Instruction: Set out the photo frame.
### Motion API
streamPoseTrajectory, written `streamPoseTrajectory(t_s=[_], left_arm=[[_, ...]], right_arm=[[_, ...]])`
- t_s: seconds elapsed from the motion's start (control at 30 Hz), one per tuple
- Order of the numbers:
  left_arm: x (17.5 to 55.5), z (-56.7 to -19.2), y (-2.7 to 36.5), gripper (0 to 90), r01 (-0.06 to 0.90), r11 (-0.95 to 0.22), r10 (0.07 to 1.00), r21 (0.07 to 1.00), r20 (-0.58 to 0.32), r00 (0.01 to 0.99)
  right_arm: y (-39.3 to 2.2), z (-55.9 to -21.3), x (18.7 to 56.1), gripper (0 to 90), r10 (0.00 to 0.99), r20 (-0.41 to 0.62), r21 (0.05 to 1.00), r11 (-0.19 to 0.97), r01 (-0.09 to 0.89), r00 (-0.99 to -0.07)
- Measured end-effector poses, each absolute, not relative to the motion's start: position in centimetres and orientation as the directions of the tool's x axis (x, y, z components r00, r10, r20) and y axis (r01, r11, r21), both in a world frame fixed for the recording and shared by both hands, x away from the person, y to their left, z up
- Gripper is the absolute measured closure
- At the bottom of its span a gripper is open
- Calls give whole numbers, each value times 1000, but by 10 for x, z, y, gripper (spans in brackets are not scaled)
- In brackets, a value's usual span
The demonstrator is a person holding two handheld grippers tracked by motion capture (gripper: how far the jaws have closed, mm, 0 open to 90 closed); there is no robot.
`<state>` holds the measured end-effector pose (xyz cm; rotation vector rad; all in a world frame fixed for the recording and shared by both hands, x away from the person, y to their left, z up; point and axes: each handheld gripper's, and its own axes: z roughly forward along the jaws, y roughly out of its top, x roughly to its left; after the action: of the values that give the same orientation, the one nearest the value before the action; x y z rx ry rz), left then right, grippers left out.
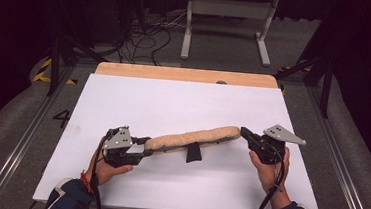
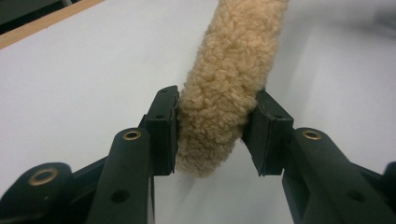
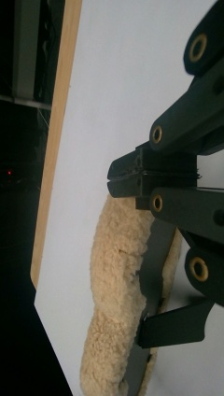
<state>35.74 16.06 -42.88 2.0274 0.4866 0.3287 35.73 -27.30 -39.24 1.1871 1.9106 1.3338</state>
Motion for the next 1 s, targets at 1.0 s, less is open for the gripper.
streamPoseTrajectory(t_s=[1.0], left_arm=[[342,-423,151,620,149,-500,401,853,76,913]], right_arm=[[-257,-393,389,900,892,67,922,116,370,-446]])
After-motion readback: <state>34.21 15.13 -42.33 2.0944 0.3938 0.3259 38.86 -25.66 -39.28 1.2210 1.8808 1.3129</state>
